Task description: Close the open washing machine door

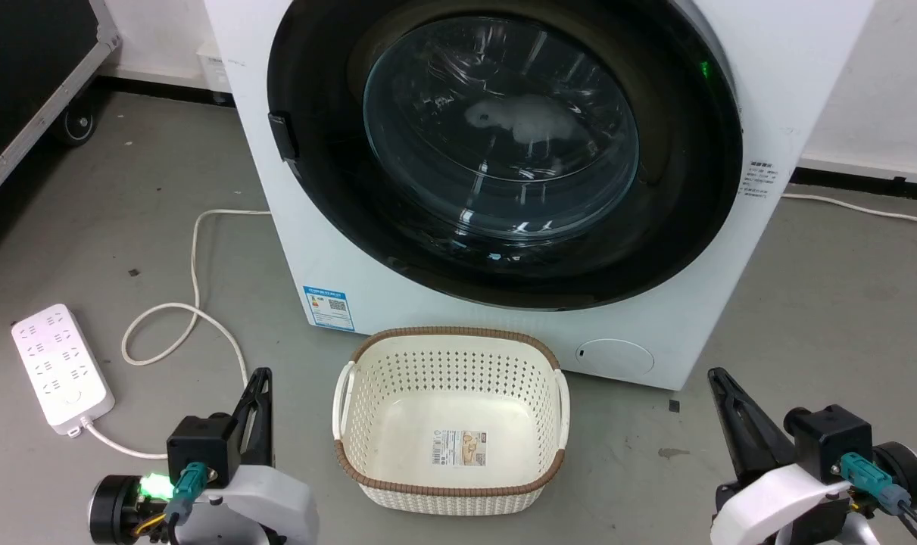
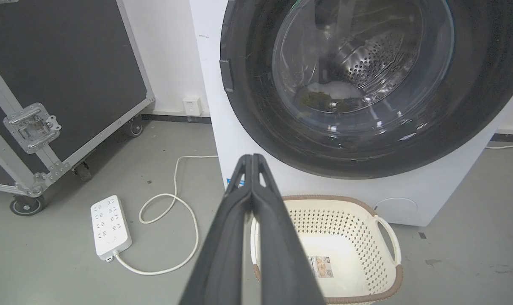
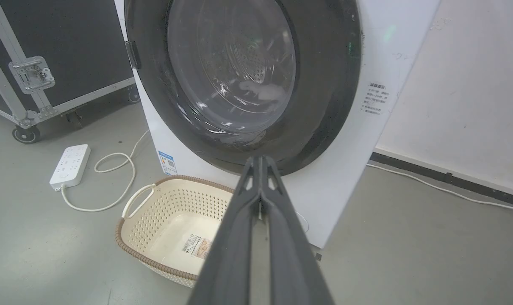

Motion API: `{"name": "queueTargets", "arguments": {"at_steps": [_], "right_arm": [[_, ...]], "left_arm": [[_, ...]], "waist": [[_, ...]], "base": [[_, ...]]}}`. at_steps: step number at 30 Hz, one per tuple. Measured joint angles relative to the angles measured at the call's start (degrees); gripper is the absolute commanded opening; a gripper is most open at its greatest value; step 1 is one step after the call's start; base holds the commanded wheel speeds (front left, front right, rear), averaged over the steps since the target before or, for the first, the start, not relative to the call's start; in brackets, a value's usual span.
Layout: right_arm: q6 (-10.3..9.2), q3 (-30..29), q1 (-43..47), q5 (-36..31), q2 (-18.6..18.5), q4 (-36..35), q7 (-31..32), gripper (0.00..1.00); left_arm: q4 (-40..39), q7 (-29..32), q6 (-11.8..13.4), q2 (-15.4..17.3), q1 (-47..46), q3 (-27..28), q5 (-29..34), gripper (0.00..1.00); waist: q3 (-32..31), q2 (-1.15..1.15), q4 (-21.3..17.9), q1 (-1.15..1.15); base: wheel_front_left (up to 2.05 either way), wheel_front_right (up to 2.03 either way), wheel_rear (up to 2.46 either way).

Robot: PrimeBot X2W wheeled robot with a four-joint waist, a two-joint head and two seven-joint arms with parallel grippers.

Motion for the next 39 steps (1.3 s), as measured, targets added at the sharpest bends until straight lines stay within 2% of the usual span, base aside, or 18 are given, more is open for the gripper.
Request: {"name": "queueTargets", "arguments": {"at_steps": [39], "right_arm": [[0.00, 0.01, 0.00, 0.00, 0.00, -0.02, 0.00, 0.00]], "left_arm": [[-0.02, 0.00, 0.00, -0.04, 0.01, 0.07, 0.01, 0.00]], "waist": [[0.00, 0.00, 0.00, 0.00]], "base": [[0.00, 0.00, 0.00]]}}
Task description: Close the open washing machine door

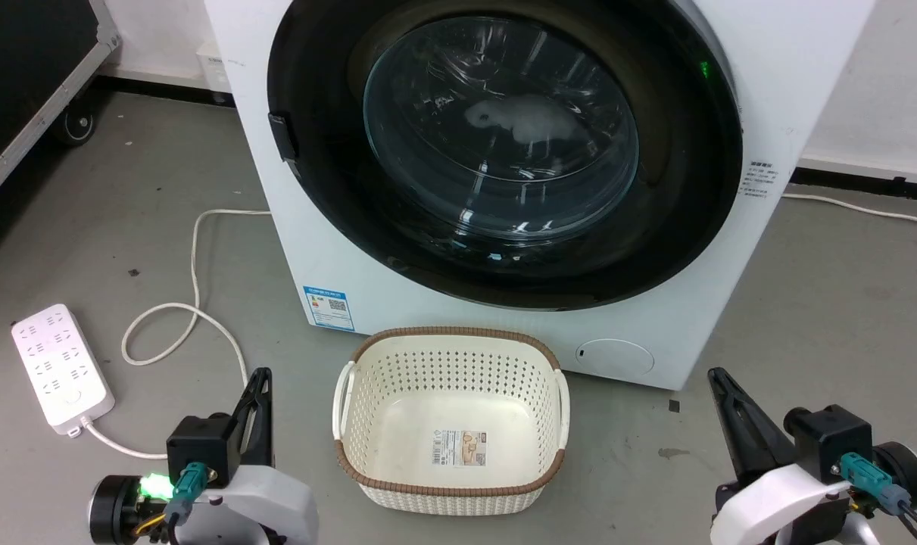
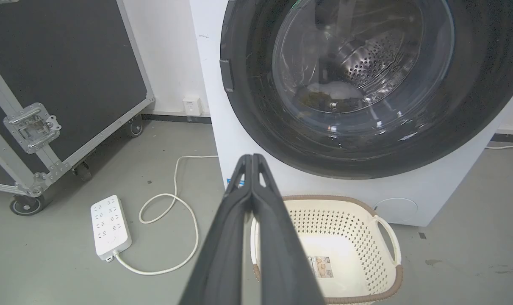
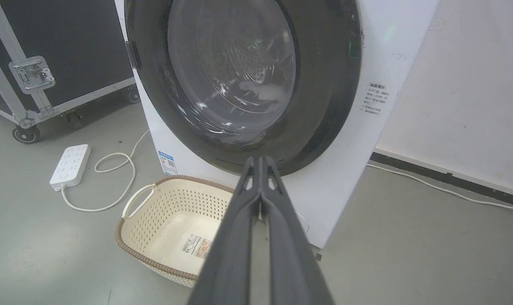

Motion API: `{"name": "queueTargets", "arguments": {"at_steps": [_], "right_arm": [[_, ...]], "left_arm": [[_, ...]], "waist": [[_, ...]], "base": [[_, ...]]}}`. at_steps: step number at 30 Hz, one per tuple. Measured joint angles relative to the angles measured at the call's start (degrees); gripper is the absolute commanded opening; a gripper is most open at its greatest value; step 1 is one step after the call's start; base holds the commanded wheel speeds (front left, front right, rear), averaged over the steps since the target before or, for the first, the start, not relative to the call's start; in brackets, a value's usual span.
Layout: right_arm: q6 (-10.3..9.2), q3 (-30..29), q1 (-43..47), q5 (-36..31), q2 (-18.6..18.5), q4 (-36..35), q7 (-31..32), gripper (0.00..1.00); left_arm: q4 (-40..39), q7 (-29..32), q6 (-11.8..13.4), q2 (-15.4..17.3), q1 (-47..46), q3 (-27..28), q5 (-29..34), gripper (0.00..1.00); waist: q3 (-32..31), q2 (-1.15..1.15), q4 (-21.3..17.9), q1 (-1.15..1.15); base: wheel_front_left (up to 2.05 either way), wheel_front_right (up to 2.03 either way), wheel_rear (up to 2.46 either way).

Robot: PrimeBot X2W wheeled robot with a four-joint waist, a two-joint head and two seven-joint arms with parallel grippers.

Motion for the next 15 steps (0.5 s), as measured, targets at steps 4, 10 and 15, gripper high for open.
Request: {"name": "queueTargets", "arguments": {"at_steps": [4, 10, 15], "right_arm": [[0.00, 0.00, 0.00, 0.00, 0.00, 0.00, 0.00, 0.00], [0.00, -0.02, 0.00, 0.00, 0.00, 0.00, 0.00, 0.00], [0.00, 0.00, 0.00, 0.00, 0.00, 0.00, 0.00, 0.00]], "left_arm": [[0.00, 0.00, 0.00, 0.00, 0.00, 0.00, 0.00, 0.00], [0.00, 0.00, 0.00, -0.01, 0.00, -0.01, 0.00, 0.00], [0.00, 0.00, 0.00, -0.01, 0.00, 0.00, 0.00, 0.00]], "waist": [[0.00, 0.00, 0.00, 0.00], [0.00, 0.00, 0.00, 0.00], [0.00, 0.00, 0.00, 0.00]], "base": [[0.00, 0.00, 0.00], [0.00, 0.00, 0.00], [0.00, 0.00, 0.00]]}}
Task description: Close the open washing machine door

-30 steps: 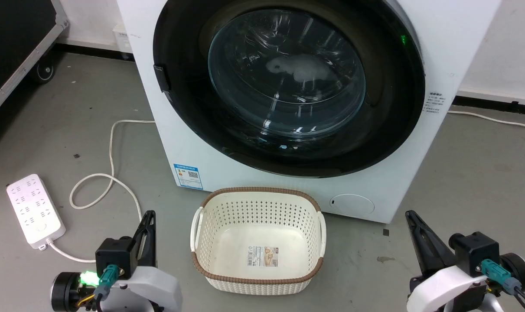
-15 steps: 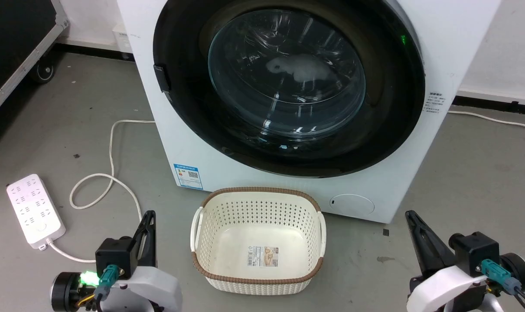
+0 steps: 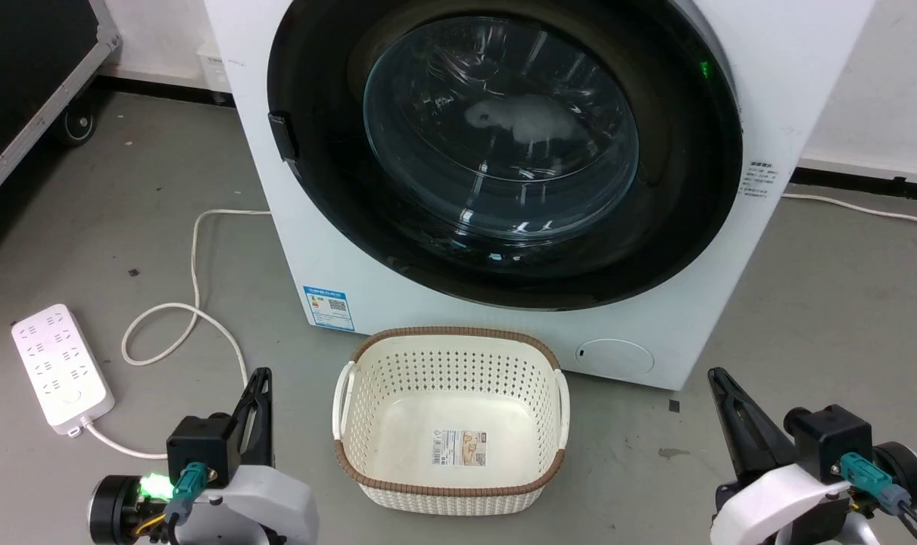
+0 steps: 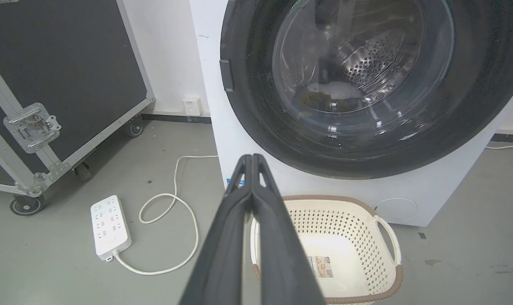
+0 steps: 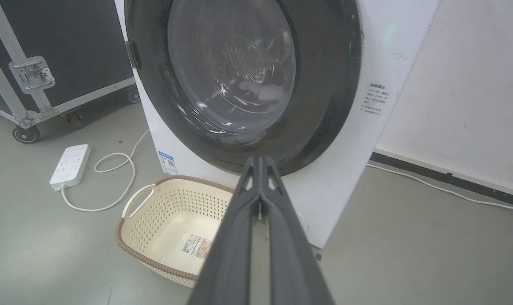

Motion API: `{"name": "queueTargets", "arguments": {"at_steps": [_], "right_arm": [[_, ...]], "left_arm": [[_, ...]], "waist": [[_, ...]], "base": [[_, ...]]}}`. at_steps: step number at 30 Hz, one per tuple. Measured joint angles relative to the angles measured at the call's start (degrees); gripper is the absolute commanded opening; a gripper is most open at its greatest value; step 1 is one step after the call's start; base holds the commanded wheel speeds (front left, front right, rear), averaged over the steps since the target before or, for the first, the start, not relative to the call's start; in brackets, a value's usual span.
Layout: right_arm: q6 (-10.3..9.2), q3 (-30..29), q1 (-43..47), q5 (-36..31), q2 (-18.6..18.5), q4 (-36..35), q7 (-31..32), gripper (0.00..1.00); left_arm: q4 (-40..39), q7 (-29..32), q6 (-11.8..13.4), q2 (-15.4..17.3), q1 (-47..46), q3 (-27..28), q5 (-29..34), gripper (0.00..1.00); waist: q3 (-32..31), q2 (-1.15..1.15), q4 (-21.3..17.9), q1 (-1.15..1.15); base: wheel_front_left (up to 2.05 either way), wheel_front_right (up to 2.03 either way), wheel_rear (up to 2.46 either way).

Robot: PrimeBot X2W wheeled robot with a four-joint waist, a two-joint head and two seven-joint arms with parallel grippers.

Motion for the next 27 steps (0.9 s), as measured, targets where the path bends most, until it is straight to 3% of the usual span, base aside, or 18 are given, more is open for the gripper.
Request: {"name": "queueTargets", "arguments": {"at_steps": [27], "right_arm": [[0.00, -0.02, 0.01, 0.00, 0.00, 0.00, 0.00, 0.00]], "left_arm": [[0.00, 0.00, 0.00, -0.01, 0.01, -0.01, 0.01, 0.00]], "waist": [[0.00, 0.00, 0.00, 0.00]], "base": [[0.00, 0.00, 0.00]]}}
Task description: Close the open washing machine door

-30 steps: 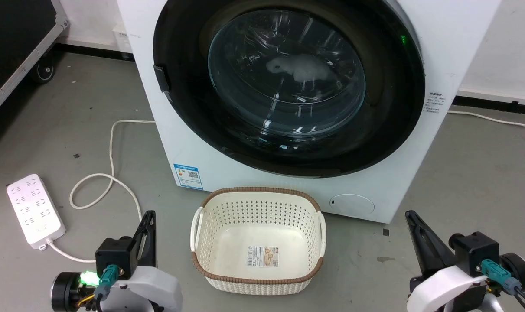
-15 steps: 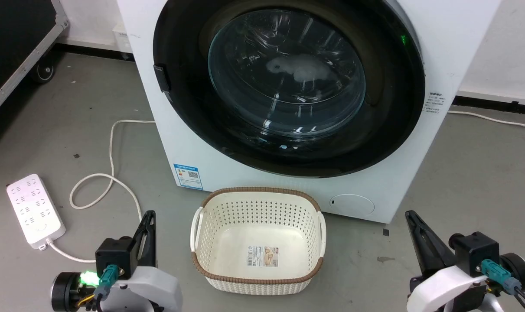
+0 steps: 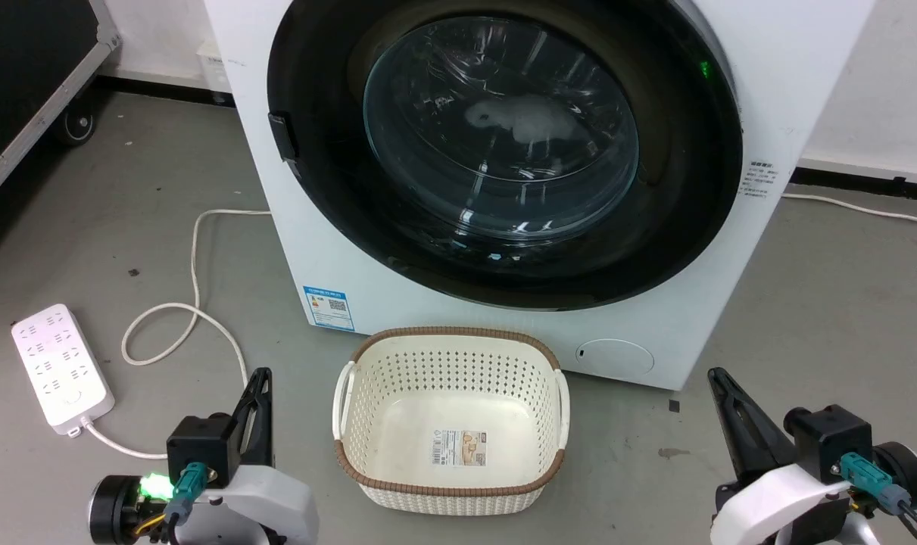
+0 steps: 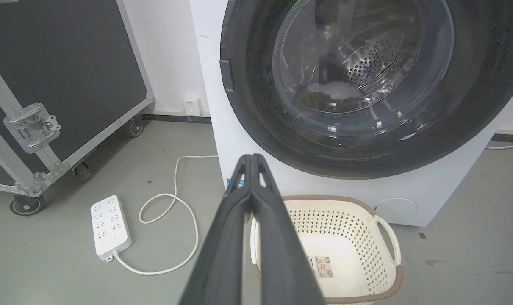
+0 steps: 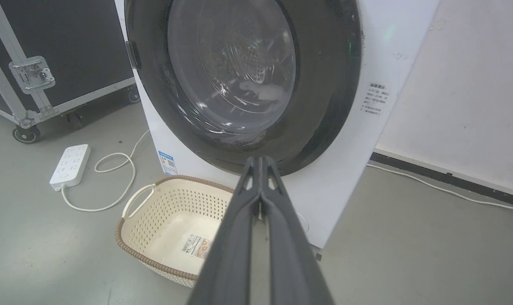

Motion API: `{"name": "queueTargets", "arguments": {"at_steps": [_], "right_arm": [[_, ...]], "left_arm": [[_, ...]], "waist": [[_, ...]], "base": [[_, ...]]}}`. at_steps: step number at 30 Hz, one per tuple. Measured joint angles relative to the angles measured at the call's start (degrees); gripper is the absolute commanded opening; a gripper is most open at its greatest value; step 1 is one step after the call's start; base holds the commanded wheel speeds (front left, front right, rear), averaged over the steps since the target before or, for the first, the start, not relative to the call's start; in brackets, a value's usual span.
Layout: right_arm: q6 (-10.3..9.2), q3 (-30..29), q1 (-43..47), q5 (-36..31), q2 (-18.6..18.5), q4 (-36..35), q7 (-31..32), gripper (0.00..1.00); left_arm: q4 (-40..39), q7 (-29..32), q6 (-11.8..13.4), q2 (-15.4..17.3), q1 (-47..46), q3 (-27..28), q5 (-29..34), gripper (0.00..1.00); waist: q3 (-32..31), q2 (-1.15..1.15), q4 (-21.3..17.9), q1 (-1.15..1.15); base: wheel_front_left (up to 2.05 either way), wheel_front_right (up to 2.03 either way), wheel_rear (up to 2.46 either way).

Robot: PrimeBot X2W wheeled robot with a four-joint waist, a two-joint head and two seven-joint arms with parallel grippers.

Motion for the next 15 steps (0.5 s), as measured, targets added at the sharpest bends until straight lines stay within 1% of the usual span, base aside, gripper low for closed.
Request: {"name": "queueTargets", "arguments": {"at_steps": [15], "right_arm": [[0.00, 0.02, 0.00, 0.00, 0.00, 0.00, 0.00, 0.00]], "left_arm": [[0.00, 0.00, 0.00, 0.00, 0.00, 0.02, 0.00, 0.00]], "waist": [[0.00, 0.00, 0.00, 0.00]], "base": [[0.00, 0.00, 0.00]]}}
